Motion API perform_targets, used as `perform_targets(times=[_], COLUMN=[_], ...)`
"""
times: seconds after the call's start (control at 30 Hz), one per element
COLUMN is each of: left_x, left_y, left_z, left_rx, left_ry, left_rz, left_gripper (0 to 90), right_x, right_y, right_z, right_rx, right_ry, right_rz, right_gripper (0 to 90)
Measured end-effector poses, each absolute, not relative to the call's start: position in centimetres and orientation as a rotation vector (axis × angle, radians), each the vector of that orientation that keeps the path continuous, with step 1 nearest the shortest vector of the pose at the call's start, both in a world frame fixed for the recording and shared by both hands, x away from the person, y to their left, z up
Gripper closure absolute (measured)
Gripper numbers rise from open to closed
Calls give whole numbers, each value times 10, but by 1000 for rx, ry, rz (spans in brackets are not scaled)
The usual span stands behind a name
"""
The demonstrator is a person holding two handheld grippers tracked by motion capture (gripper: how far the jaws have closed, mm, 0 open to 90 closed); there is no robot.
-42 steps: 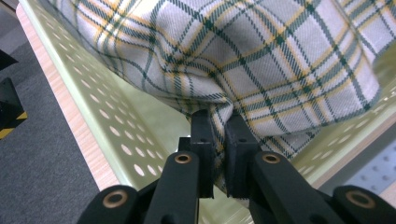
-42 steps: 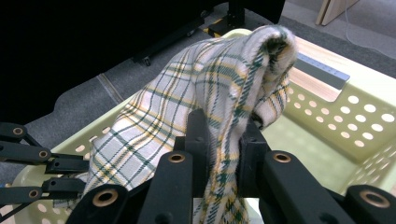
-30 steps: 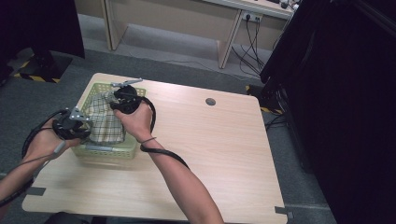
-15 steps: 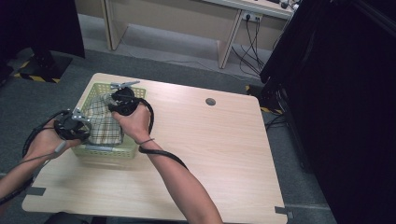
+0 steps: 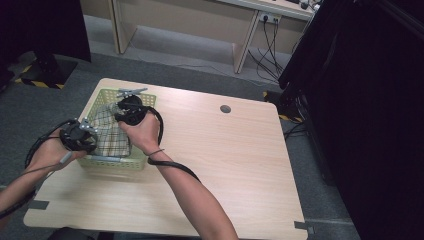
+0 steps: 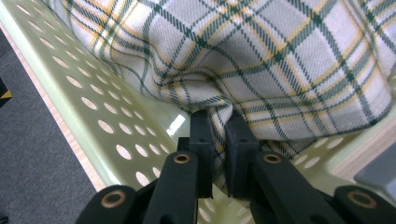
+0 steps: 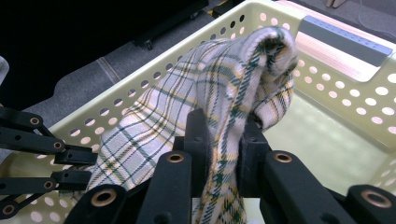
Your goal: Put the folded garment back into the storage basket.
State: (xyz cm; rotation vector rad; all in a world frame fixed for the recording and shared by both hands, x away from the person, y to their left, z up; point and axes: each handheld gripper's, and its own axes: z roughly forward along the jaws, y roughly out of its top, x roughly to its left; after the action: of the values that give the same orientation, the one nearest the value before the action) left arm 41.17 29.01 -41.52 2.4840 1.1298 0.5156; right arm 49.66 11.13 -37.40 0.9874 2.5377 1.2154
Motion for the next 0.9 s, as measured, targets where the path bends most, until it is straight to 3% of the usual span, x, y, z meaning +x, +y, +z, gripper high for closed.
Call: perform_targets(times=[0.9], left_x=[419], left_y=[289], left_z=[-415], left_rx=[2564], left_ry=[1128], left_rz=[432], left_gripper=[824], right_x=[503], right_y=[113], right_z=[-386], right_rx=[1014], right_ry=[2591], right_rz=[1158], right_gripper=[776])
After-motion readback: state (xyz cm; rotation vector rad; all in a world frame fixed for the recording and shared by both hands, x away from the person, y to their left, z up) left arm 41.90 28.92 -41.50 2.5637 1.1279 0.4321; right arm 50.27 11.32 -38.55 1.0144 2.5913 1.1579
